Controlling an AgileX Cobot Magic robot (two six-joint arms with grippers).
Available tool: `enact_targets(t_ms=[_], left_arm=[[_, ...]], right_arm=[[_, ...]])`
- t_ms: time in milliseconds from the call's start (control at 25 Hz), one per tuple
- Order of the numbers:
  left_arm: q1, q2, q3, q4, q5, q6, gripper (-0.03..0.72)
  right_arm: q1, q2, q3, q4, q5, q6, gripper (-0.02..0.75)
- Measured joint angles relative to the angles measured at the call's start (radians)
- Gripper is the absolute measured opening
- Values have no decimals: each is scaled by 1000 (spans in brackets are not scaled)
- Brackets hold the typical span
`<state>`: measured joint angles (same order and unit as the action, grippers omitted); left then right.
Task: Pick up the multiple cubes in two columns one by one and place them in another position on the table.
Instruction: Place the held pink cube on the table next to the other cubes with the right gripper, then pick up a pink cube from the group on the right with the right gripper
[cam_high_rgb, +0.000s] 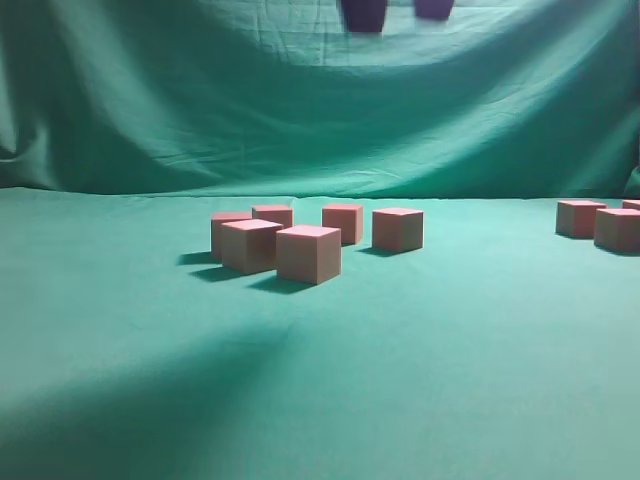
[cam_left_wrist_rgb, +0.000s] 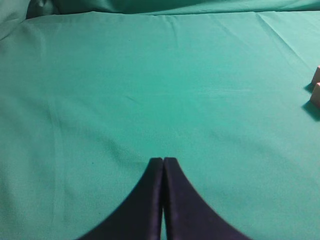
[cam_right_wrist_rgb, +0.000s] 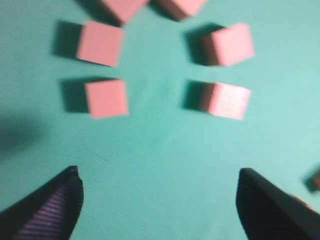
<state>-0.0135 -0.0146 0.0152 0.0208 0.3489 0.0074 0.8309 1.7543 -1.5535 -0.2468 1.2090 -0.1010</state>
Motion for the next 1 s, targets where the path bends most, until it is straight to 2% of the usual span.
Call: enact_targets(t_ms=[40, 80, 280, 440, 560, 720, 800, 880, 1000], left_arm=[[0, 0, 0, 0, 0, 0, 0], [0, 0, 0, 0, 0, 0, 0], [0, 0, 0, 0, 0, 0, 0], [0, 0, 0, 0, 0, 0, 0], [0, 0, 0, 0, 0, 0, 0], [0, 0, 0, 0, 0, 0, 0], [0, 0, 0, 0, 0, 0, 0], [0, 0, 0, 0, 0, 0, 0], [0, 0, 0, 0, 0, 0, 0]], right_arm=[[-8, -29, -2, -20, 10, 30, 552], [-18, -62, -4, -33, 15, 58, 540], [-127, -224, 47, -37, 24, 188, 547], [-247, -358, 224, -39, 17, 224, 547], [-347, -433, 394, -35, -82, 274, 547], [-506, -453, 614, 47, -250, 306, 547], [-567, -436, 669, 126, -316, 306, 547], [-604, -409, 681, 178, -363, 286, 547], [-613, -348, 660, 207, -395, 264, 547]])
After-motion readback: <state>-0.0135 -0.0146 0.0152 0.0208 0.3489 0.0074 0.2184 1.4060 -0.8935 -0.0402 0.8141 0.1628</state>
